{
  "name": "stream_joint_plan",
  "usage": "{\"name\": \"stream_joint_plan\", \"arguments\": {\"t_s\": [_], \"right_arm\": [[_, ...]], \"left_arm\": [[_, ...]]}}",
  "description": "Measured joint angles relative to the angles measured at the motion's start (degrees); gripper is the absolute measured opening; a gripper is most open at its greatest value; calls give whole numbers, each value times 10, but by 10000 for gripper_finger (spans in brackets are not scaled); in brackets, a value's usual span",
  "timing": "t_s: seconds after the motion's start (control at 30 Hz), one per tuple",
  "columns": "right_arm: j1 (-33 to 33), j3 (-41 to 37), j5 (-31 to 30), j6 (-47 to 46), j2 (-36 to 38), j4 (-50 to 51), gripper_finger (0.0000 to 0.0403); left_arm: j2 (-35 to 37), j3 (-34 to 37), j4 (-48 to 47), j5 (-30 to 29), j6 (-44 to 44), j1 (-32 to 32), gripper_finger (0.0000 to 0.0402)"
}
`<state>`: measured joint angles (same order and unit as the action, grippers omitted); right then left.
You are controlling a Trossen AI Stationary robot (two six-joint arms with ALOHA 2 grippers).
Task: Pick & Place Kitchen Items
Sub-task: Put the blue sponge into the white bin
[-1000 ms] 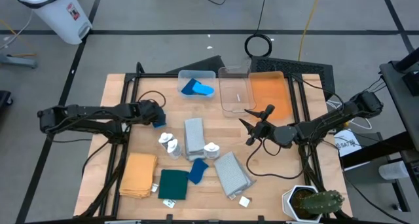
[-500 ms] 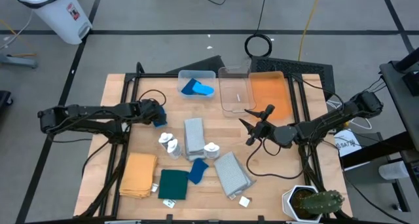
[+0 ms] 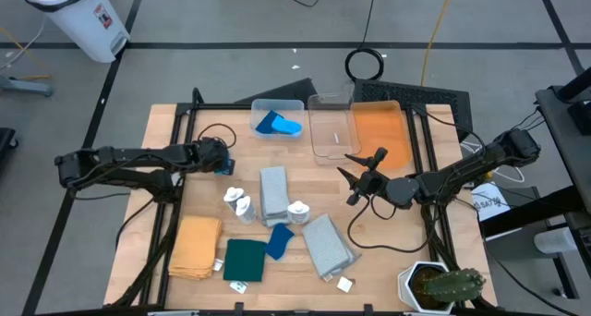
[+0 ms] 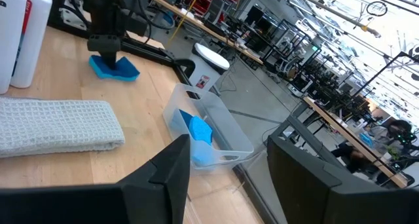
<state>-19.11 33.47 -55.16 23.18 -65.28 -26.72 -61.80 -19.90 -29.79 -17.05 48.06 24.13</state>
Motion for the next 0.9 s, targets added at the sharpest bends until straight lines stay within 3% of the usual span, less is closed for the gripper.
{"name": "stream_joint_plan", "arguments": {"t_s": [0.47,0.73,0.9], "right_arm": [[6,0,7,0,0,0,171],[43,0,91,-13,0,-1,171],[87,0,151,-15,0,-9,171]], "left_arm": [[75,-46,-7,-92,-62,-31,10],[103,-106,10,-132,-152,-35,10],[103,-118,99,-133,-236,-47,10]]}}
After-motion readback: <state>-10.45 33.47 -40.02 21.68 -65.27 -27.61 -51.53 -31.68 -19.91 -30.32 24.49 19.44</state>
